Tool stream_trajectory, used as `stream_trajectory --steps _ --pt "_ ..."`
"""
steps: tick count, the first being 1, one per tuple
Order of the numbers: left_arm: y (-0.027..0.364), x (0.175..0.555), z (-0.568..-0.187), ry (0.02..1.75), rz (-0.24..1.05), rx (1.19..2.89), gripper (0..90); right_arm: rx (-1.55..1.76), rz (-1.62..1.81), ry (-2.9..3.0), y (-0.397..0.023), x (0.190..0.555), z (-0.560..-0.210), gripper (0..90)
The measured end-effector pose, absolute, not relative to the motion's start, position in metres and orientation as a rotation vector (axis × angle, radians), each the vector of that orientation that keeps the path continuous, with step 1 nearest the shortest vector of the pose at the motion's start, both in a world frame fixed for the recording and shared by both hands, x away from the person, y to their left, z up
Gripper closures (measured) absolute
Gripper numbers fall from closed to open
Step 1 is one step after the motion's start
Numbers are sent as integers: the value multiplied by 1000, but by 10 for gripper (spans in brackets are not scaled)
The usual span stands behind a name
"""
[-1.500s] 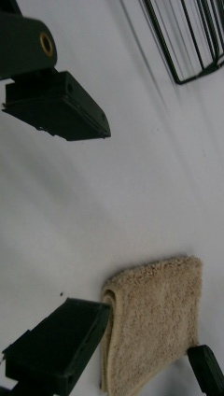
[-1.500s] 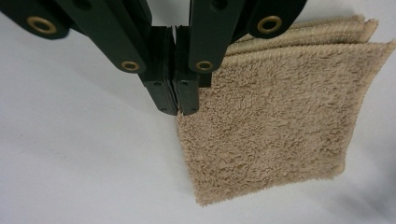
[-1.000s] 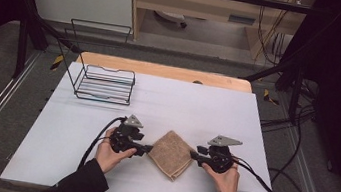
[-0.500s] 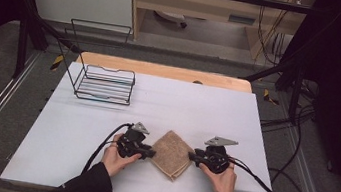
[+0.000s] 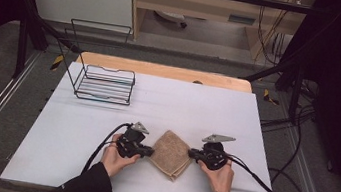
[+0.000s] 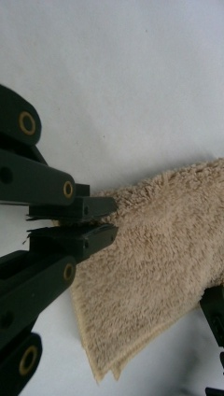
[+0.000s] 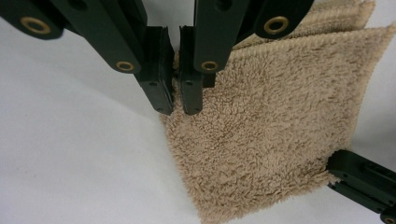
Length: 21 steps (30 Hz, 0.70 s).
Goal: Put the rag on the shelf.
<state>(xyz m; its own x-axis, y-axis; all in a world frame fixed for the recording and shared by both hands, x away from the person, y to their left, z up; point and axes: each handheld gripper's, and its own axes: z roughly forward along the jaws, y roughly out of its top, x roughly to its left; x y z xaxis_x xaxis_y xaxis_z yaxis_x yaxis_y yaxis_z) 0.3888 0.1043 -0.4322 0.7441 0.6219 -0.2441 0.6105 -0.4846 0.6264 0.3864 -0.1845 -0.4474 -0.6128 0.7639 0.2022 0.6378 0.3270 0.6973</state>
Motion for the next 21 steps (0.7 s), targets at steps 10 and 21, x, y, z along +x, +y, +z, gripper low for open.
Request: stream_trajectory --steps 10,21 --pt "134 368 -423 963 104 2217 852 1172 1199 2449 -151 395 -441 853" --pt "164 347 -427 1046 120 2176 845 1062 1210 2497 -106 408 -445 851"
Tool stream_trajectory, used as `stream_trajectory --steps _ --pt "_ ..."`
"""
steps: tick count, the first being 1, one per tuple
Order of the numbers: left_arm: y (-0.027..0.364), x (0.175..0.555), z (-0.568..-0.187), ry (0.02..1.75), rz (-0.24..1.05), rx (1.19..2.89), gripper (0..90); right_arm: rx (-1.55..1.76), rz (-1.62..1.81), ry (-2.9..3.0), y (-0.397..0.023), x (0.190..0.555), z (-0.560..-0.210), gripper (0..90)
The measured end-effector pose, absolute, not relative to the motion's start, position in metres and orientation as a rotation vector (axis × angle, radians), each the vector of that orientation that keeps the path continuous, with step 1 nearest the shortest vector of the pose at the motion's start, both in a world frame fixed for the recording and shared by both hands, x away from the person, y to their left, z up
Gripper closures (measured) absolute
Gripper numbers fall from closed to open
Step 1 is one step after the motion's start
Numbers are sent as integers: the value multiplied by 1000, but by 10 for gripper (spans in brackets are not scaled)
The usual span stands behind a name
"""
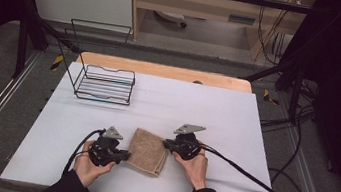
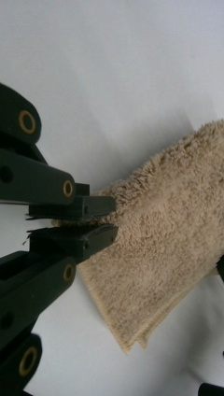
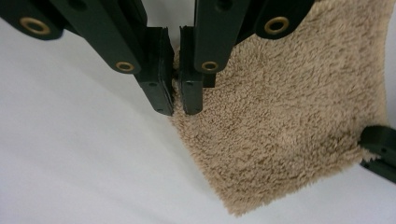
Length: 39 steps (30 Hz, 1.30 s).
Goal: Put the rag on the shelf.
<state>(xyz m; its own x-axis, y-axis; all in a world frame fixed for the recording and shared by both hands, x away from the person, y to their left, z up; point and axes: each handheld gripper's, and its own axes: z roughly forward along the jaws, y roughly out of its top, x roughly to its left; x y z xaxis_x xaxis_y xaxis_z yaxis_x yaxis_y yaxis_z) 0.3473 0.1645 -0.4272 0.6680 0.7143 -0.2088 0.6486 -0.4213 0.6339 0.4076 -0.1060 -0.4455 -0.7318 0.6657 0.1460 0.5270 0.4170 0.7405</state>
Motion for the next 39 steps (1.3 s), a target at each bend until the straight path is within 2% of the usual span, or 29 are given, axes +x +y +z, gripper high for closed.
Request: stream_trajectory --steps 7,10,12,13,15,16,20,23,26,31,35,39 --pt "166 340 -434 1064 149 2169 832 1006 1203 2504 -97 412 -449 843" --pt "167 341 -434 1062 154 2162 798 1001 1201 2504 -98 413 -449 817" --pt "169 342 -431 1050 171 2156 738 995 1206 2493 -100 411 -445 781" --pt "171 342 -428 1042 175 2151 662 983 1227 2489 -103 410 -440 705" --pt "175 346 -423 1030 198 2133 560 992 1250 2480 -107 407 -434 645" --pt "177 349 -420 1023 209 2125 560 992 1250 2480 -107 407 -434 645" --pt "182 362 -411 1013 259 2129 361 1028 1283 2459 -121 403 -427 499" --pt "181 374 -410 1027 238 2123 213 1049 1272 2441 -135 399 -427 402" --pt "177 385 -410 1026 264 2134 155 1078 1258 2415 -148 394 -430 318" --pt "170 403 -414 1045 277 2134 160 1130 1259 2389 -164 388 -437 184" --pt "163 417 -422 1078 289 2131 229 1163 1256 2389 -170 385 -442 123" --pt "158 425 -432 1097 272 2157 317 1175 1247 2395 -169 383 -447 100"
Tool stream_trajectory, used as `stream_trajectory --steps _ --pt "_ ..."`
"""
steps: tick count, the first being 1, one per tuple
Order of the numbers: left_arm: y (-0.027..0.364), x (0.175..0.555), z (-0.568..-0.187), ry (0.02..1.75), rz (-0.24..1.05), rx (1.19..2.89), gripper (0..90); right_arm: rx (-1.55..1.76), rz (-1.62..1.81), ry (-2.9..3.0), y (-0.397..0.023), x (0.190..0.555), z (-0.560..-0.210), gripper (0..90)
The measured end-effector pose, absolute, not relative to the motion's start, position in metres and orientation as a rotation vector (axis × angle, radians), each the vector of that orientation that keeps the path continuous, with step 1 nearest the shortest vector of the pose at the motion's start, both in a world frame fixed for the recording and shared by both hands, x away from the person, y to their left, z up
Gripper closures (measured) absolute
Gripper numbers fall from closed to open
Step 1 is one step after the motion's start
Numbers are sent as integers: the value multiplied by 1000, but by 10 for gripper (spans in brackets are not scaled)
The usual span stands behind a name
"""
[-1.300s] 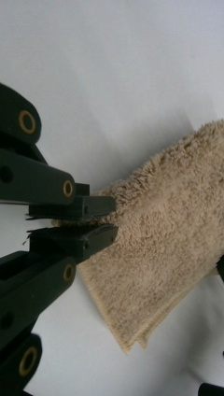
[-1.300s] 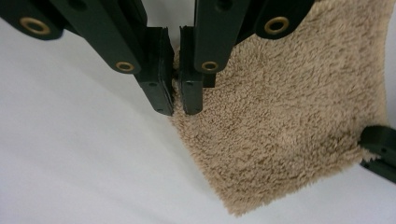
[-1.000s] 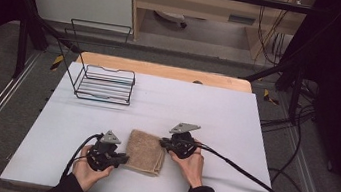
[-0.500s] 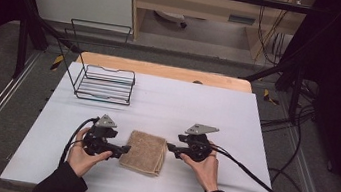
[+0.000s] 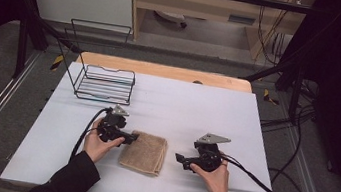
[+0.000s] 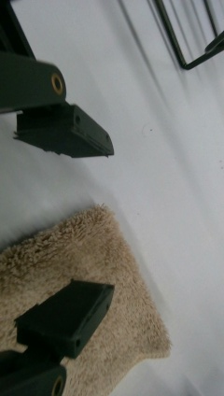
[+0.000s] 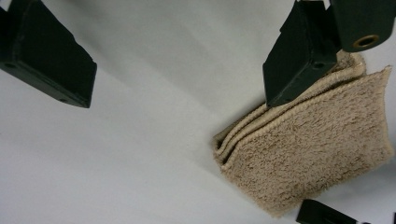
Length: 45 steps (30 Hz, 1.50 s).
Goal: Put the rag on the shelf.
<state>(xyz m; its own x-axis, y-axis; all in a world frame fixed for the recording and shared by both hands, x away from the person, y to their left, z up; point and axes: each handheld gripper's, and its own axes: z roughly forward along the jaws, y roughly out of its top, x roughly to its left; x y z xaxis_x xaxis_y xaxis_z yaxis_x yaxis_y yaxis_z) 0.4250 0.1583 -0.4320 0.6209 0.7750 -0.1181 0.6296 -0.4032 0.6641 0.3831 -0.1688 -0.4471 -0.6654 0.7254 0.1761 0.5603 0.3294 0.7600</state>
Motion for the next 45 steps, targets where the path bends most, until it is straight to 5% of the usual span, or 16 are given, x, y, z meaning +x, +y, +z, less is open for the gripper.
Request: stream_trajectory --steps 16,28,45 --pt "154 431 -443 1111 170 2142 682 1215 1288 2364 -167 385 -448 48" --pt "152 428 -445 1098 183 2147 790 1253 1280 2303 -152 392 -440 35" --pt "152 428 -445 1062 198 2163 791 1306 1211 2342 -99 417 -448 375"
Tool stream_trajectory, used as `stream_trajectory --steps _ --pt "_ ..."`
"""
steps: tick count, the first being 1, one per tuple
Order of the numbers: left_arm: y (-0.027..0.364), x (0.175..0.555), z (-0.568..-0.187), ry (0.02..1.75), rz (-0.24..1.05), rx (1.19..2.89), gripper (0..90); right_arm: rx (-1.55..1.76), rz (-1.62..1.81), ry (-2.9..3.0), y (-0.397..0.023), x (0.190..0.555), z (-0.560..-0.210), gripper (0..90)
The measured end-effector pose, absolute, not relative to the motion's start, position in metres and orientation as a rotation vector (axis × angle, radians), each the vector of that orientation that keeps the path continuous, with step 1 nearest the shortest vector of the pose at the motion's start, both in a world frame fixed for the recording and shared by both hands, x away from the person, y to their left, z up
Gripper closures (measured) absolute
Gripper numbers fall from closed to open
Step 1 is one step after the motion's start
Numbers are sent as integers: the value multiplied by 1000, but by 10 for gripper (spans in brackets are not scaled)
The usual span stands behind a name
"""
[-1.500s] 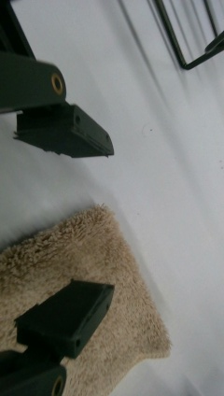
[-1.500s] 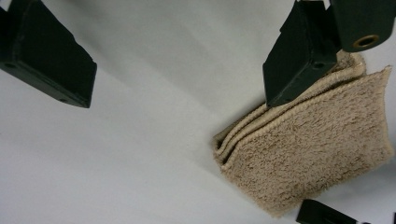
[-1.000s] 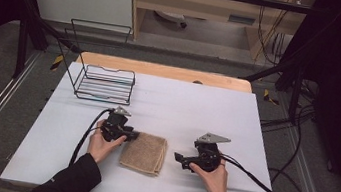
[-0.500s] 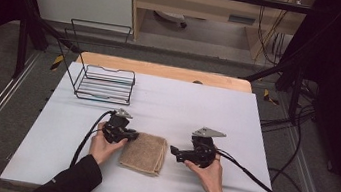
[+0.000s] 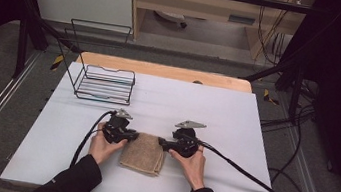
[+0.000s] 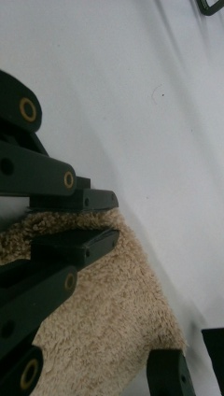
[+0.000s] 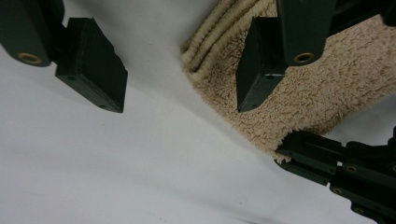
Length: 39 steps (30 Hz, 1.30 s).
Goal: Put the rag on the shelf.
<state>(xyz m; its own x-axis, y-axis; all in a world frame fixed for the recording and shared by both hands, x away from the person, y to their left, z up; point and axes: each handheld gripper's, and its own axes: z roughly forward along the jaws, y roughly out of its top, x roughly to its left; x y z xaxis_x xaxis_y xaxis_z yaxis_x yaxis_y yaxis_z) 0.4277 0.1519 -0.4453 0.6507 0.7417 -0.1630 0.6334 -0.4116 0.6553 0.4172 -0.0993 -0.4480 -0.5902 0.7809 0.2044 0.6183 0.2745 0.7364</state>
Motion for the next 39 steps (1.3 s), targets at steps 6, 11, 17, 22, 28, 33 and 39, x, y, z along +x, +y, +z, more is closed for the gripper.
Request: stream_trajectory --steps 6,11,17,22,28,33,39 --pt "152 427 -446 1059 202 2159 790 1317 1184 2382 -96 415 -452 548" --pt "152 427 -446 1056 200 2159 790 1347 1199 2399 -95 413 -453 640" --pt "152 428 -446 1055 194 2159 788 1399 1213 2398 -93 412 -453 735" --pt "154 429 -446 1061 180 2147 786 1439 1230 2411 -93 413 -454 822" --pt "156 429 -445 1069 159 2133 813 1435 1246 2416 -94 414 -451 845" --pt "162 427 -439 1070 136 2093 833 1384 1272 2413 -95 412 -447 849" --pt "171 419 -424 1019 151 2044 838 1339 1342 2398 -98 408 -437 850"
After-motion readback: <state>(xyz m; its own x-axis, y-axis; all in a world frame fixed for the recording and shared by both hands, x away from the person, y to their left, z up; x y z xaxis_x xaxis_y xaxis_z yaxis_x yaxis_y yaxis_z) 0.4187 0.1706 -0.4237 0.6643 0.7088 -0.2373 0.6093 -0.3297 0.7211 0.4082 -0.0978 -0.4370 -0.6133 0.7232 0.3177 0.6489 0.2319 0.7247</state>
